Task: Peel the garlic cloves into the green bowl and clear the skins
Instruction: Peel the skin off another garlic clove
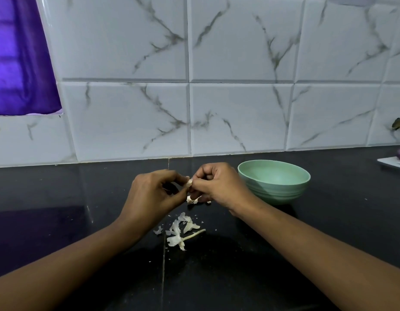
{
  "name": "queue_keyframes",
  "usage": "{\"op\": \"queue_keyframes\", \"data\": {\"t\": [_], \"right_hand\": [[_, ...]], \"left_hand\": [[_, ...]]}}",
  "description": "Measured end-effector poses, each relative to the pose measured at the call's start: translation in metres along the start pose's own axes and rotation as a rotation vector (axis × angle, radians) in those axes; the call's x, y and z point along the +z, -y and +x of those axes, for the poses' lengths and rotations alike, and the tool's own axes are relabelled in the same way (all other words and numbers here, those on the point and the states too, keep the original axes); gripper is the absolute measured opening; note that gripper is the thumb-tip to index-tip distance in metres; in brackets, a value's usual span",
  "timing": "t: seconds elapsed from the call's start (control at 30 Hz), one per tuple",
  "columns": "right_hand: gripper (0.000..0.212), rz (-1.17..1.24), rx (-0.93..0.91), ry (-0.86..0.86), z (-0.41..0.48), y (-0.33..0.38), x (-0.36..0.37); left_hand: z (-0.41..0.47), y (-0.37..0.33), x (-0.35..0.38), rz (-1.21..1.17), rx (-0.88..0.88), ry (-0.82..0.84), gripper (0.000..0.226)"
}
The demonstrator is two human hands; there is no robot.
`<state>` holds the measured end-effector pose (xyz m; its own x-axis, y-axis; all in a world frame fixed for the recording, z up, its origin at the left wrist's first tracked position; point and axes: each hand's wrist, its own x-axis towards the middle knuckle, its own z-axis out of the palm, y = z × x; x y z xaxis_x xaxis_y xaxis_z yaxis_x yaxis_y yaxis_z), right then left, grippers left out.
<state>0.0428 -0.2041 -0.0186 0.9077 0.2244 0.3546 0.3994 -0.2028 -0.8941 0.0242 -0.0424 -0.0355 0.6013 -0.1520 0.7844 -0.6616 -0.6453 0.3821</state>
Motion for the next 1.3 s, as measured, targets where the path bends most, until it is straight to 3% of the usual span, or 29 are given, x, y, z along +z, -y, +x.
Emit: {"op": "queue_keyframes", "data": {"t": [0.1,0.4,0.57,0.7,0.9,1.17,1.3], "right_hand": [[0.017,0.116,0.080,0.041,0.002,0.002,0.001],[0.020,0.218,0.206,0.065,0.005,0.001,-0.010],[0.018,-0.048,0.188,0.226,0.004,0.003,-0.016],[0.012,-0.279,0.160,0.405,0.000,0.003,-0.014],[0.003,-0.413,0.079,0.440,-0.002,0.002,-0.015],[0.022,-0.311,-0.078,0.232,0.002,0.003,-0.018],[0.020,-0.281,-0.120,0.106,0.005,0.001,-0.019]], "left_hand": [[0.001,0.000,0.002,-0.173,-0.115,0.016,0.020],[0.008,0.001,0.003,-0.711,-0.498,-0.069,0.013],[0.011,0.003,-0.001,-0.784,-0.709,0.032,0.011],[0.010,0.001,0.000,-0.713,-0.728,0.116,0.014],[0.009,0.001,0.002,-0.645,-0.724,0.184,0.015],[0.008,0.002,0.001,-0.598,-0.670,0.213,0.010],[0.008,0.003,0.000,-0.590,-0.664,0.218,0.010]]}}
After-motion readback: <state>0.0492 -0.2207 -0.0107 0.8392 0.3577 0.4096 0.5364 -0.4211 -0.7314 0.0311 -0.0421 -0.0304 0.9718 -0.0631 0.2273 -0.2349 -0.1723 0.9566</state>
